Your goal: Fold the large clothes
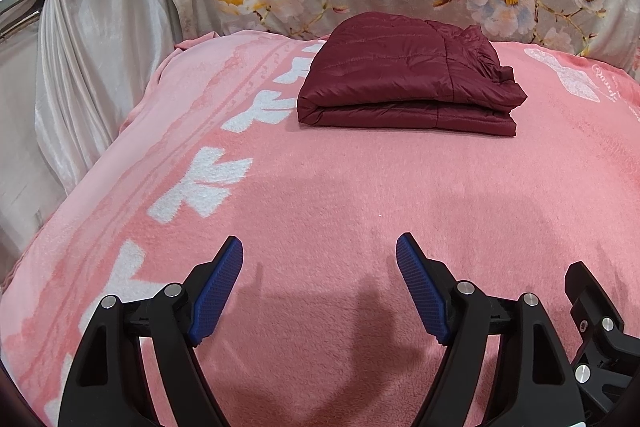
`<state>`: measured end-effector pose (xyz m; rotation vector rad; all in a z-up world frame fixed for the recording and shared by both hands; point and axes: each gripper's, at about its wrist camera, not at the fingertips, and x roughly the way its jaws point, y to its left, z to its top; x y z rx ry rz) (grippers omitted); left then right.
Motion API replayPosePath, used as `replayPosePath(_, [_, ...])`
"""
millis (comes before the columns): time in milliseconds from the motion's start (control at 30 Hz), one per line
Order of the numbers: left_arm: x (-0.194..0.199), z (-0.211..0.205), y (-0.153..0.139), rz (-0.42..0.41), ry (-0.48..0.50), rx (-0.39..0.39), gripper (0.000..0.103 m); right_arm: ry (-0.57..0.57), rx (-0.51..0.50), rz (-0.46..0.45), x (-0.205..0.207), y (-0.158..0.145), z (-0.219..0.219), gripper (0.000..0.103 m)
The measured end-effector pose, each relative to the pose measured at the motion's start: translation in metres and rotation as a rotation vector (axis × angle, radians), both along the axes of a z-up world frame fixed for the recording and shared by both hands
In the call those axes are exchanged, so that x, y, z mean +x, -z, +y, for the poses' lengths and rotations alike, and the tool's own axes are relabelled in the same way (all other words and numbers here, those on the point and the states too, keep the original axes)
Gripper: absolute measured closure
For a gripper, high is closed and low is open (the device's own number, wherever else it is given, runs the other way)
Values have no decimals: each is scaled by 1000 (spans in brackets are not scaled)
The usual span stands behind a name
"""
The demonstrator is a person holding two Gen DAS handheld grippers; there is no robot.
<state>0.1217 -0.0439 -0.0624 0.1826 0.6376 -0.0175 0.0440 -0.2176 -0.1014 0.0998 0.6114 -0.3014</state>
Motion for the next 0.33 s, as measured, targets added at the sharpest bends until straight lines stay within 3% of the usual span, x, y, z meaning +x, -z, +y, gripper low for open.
replayPosePath(333, [0, 0, -1, 2, -2, 2, 29, -1, -1, 0, 0, 0, -1, 5])
